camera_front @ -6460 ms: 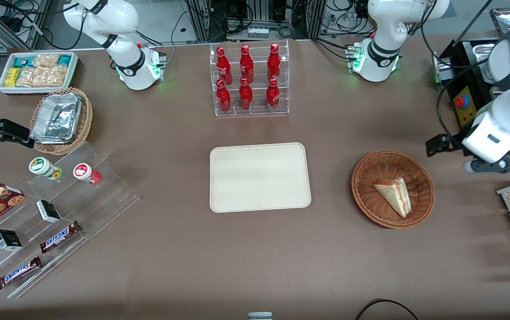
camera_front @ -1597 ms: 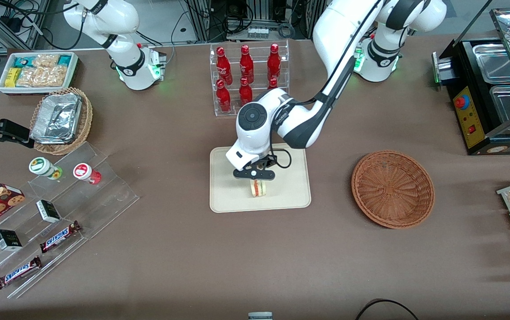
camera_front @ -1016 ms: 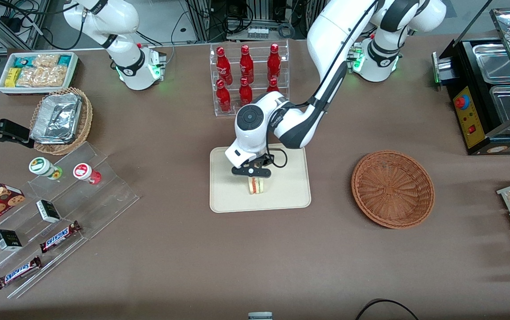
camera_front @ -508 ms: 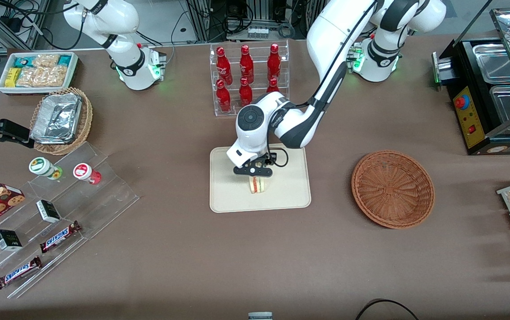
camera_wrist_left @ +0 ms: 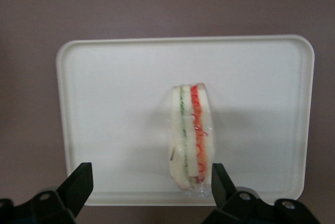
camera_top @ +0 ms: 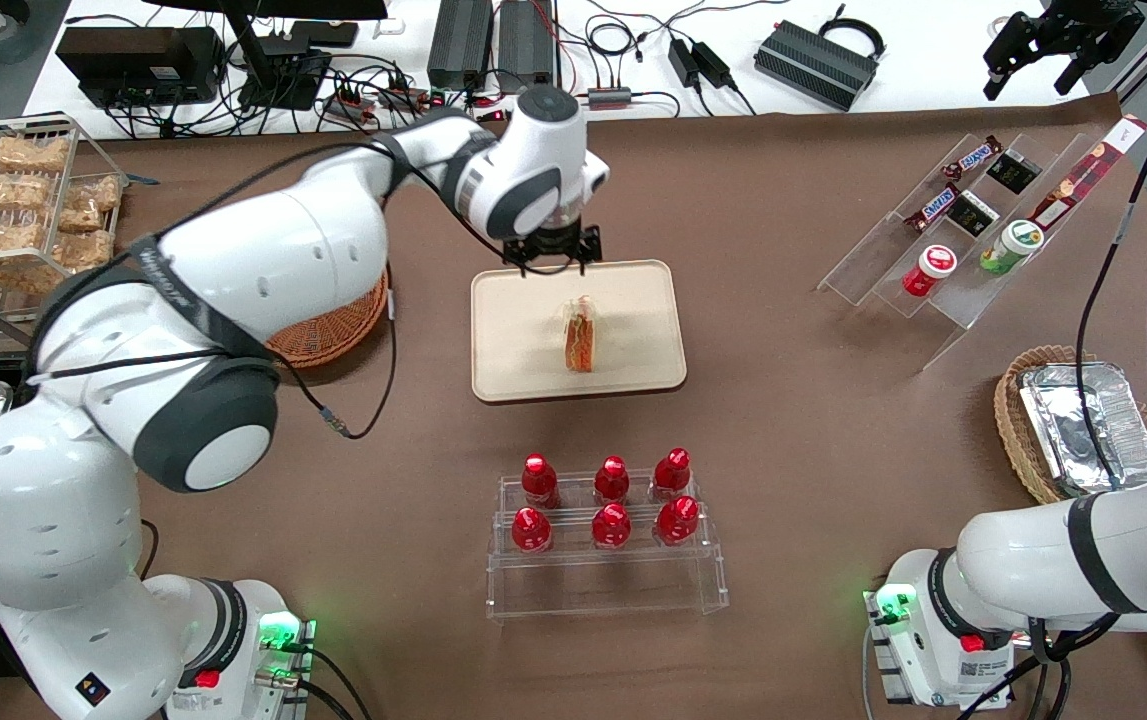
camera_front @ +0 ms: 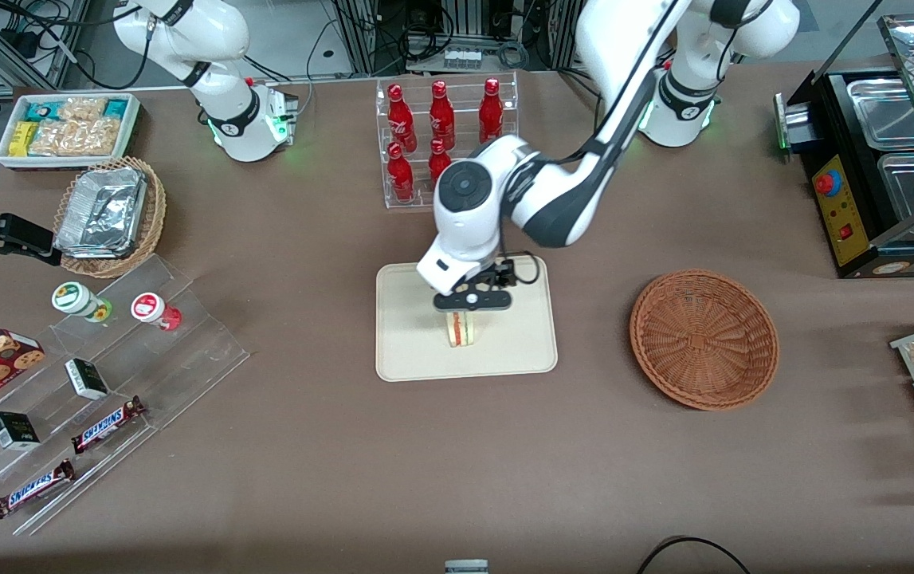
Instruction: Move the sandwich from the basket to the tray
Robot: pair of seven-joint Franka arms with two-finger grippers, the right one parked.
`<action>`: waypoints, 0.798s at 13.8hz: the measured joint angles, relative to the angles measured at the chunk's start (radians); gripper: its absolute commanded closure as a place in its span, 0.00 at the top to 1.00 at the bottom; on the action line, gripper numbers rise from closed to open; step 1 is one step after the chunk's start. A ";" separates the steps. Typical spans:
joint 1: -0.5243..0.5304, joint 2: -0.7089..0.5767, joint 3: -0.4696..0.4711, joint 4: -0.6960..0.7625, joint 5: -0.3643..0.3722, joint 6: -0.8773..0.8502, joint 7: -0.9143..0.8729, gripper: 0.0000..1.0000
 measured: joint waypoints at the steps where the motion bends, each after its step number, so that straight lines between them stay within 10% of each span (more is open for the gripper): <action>1: 0.014 -0.036 0.017 0.002 0.000 -0.045 -0.001 1.00; 11: 0.344 -0.322 0.037 0.004 -0.001 -0.404 0.220 1.00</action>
